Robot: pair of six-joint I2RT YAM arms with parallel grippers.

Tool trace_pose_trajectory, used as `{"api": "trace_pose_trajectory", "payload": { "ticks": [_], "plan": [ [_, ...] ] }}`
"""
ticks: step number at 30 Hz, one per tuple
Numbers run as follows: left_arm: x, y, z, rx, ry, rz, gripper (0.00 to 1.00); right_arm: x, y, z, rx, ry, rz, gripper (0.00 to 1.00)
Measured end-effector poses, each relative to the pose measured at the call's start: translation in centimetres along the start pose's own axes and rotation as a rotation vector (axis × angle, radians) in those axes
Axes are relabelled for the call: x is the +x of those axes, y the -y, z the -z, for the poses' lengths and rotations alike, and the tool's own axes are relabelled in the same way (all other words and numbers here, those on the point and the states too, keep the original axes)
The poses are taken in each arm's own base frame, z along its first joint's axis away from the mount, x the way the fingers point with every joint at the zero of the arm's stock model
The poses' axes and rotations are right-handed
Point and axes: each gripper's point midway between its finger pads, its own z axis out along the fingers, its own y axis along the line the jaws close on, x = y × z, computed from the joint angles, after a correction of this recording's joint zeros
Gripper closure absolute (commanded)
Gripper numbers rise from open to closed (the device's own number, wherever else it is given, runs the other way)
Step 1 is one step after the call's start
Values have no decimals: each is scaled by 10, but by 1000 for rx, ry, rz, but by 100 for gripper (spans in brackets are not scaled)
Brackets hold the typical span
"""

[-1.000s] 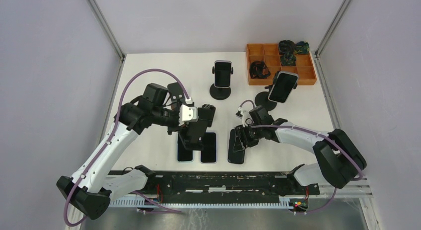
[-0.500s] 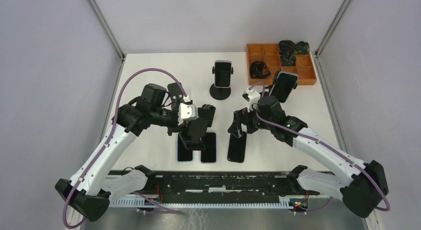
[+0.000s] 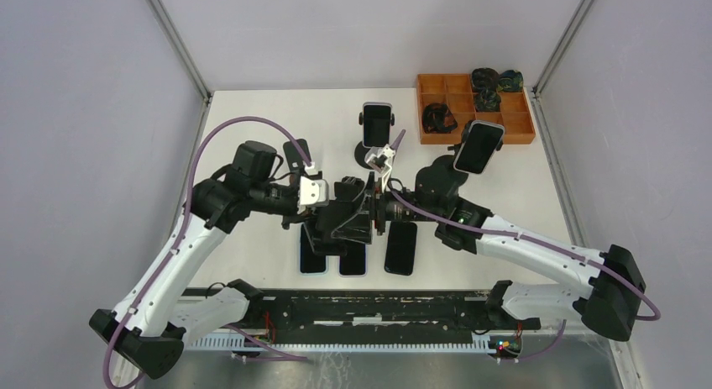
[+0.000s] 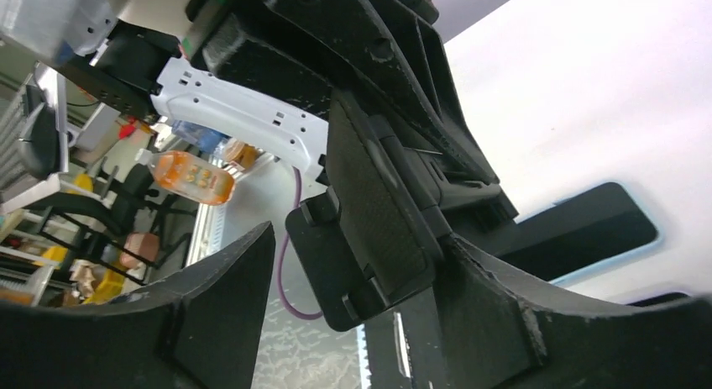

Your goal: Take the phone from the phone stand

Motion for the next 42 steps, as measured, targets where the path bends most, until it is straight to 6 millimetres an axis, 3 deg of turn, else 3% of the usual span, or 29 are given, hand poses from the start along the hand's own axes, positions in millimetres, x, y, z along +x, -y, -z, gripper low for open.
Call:
{"api": "trace_pose_trajectory", "payload": {
  "ticks": [5,7,14,18,20,21,23,27,31,37,42],
  "plan": [
    [-10,1,1,14,35,-40,98,4,-6,-6,-56,21,-36,72],
    [-12,2,1,23,49,-62,98,8,-6,-6,-65,28,-59,82],
    [-19,0,0,32,76,-189,96,10,-12,-2,-100,50,-51,100],
    [-26,-5,-4,30,105,-238,67,6,-13,3,-98,64,-20,100],
    [-26,-11,-7,27,103,-255,31,3,-5,7,-76,65,-10,100],
    [-22,-17,-9,14,82,-255,18,3,0,10,-58,59,-11,100],
    [-17,-33,-12,-18,41,-254,2,4,20,21,7,41,-15,100],
    [-13,-57,-14,-59,-25,-238,0,4,81,49,217,19,16,100],
    [-15,-70,-11,-92,-55,-219,0,23,137,73,402,-74,42,100],
    [-32,-85,1,-152,-52,-86,0,56,196,75,525,-280,60,100],
    [-31,-93,11,-221,-73,0,0,72,228,80,560,-379,74,100]
  ]
}}
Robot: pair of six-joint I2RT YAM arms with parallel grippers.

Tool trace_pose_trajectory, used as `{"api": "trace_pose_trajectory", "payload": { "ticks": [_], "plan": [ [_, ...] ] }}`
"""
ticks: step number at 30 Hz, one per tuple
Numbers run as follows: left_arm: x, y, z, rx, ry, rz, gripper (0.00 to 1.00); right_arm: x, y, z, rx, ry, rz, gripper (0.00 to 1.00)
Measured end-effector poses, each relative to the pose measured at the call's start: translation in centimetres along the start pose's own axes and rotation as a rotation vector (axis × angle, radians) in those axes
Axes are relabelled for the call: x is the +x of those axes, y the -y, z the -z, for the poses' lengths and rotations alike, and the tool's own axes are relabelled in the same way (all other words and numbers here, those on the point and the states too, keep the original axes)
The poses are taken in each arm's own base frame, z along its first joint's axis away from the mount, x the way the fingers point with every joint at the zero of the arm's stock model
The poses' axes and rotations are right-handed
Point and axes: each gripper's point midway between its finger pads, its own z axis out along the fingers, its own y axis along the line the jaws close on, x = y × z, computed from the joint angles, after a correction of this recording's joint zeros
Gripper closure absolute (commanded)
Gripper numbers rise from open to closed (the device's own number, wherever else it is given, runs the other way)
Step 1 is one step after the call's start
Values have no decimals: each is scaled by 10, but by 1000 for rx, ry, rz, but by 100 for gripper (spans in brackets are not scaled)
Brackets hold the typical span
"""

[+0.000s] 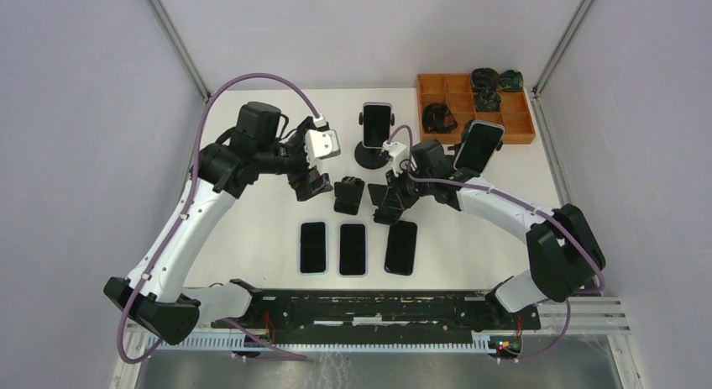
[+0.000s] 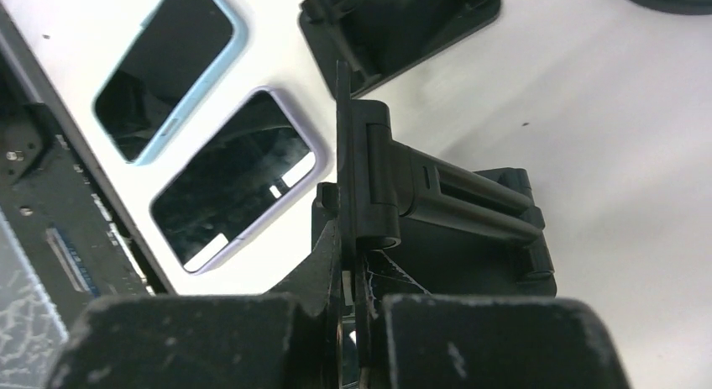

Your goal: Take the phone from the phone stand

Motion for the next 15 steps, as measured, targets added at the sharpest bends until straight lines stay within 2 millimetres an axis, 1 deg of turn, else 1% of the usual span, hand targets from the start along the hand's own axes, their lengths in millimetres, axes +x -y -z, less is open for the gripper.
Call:
{"api": "trace_pose_trajectory", "payload": {
  "ticks": [4,9,12,15],
  "plan": [
    [2,-2,6,-40,-16,44,0,-5,18,-8,24,-23,44,100],
    [-3,-4,14,-81,-3,91,0,-10,29,-15,22,-5,109,99],
    [-5,-7,16,-106,2,110,0,-11,34,-18,23,5,128,88],
    [-10,-9,19,-132,30,113,0,-8,41,-23,28,10,143,79]
  ]
}}
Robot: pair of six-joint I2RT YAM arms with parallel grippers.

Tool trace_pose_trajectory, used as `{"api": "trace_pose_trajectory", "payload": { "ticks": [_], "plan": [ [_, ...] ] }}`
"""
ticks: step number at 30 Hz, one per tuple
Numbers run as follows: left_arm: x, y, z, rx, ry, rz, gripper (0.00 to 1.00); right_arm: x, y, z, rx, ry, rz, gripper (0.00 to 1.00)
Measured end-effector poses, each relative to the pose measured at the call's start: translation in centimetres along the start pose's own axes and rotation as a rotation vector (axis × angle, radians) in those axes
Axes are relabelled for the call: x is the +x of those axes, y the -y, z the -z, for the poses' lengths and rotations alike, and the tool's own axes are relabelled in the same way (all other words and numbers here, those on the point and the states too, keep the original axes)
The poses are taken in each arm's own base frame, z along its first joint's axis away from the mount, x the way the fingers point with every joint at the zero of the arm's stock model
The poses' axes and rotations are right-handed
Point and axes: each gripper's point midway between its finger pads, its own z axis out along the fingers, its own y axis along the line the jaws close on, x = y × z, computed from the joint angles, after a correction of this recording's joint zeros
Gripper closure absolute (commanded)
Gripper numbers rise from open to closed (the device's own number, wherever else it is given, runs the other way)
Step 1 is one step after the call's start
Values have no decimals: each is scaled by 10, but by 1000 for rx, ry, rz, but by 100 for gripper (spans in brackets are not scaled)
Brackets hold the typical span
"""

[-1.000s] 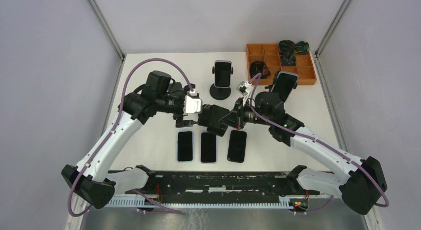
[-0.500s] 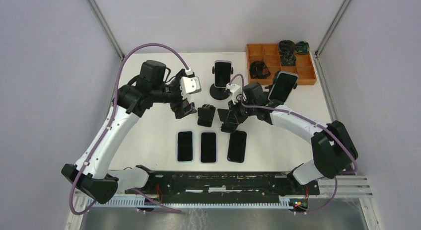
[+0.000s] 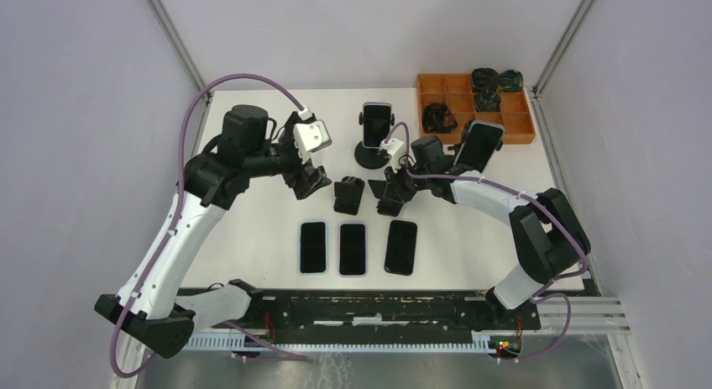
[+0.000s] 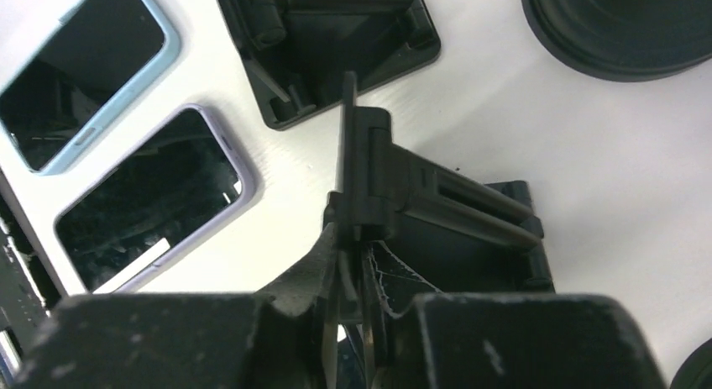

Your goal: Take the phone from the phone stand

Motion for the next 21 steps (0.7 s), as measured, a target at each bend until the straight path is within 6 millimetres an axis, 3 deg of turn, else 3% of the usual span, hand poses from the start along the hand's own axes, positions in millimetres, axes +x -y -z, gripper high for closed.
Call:
{"api": "trace_pose_trajectory", "payload": {
  "ticks": [2,5,12,15,19,21],
  "plan": [
    [-3,1,3,-10,17,5,0,5,6,-3,6,-6,0,72],
    [-7,0,6,-21,35,9,0,11,12,-4,19,-12,1,49],
    [-6,0,4,-27,33,28,0,12,21,8,89,-29,0,22],
    [-5,-2,4,-37,28,43,0,-18,21,30,135,25,22,13],
    [0,-4,1,-45,13,52,0,-103,22,70,204,203,90,2],
    [5,-5,-1,-51,-2,57,0,-147,24,91,236,298,117,2]
  ]
}}
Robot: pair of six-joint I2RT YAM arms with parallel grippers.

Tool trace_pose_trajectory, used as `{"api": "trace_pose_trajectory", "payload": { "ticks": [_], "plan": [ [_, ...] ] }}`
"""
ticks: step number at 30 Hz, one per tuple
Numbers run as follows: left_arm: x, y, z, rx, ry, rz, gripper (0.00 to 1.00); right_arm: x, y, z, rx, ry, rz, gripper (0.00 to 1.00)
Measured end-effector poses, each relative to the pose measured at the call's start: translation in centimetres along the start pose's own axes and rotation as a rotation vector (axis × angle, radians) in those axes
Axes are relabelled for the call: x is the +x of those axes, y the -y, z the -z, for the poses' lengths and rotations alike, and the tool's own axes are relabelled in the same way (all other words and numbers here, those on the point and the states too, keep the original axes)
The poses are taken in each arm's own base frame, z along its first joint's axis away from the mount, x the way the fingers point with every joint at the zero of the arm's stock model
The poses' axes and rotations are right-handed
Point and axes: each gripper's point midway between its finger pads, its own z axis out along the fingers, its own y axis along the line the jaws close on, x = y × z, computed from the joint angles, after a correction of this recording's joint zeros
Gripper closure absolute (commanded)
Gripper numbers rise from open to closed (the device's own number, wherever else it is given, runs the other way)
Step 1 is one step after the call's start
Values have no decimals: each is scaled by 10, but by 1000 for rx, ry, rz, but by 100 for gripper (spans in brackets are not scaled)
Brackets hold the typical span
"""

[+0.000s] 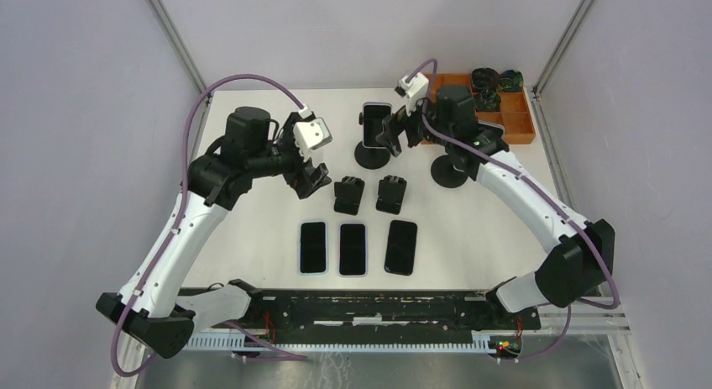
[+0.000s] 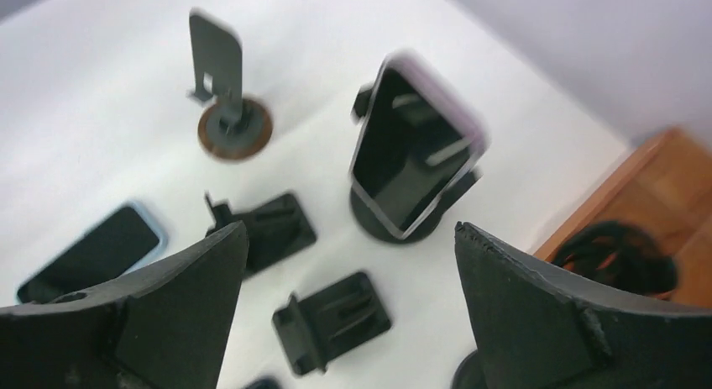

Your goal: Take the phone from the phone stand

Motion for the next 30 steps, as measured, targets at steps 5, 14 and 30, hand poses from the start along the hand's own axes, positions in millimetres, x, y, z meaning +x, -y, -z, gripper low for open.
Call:
{"api": "trace_pose_trajectory", "payload": {
  "ticks": [5,14,30],
  "plan": [
    [14,2,-6,7,-35,16,0,-73,29,2,64,130,15,2],
    [25,11,-2,29,-58,17,0,-48,69,-71,32,8,-15,2],
    [34,28,-1,117,-71,-36,0,-22,56,-99,-160,1,-25,41]
  ]
}}
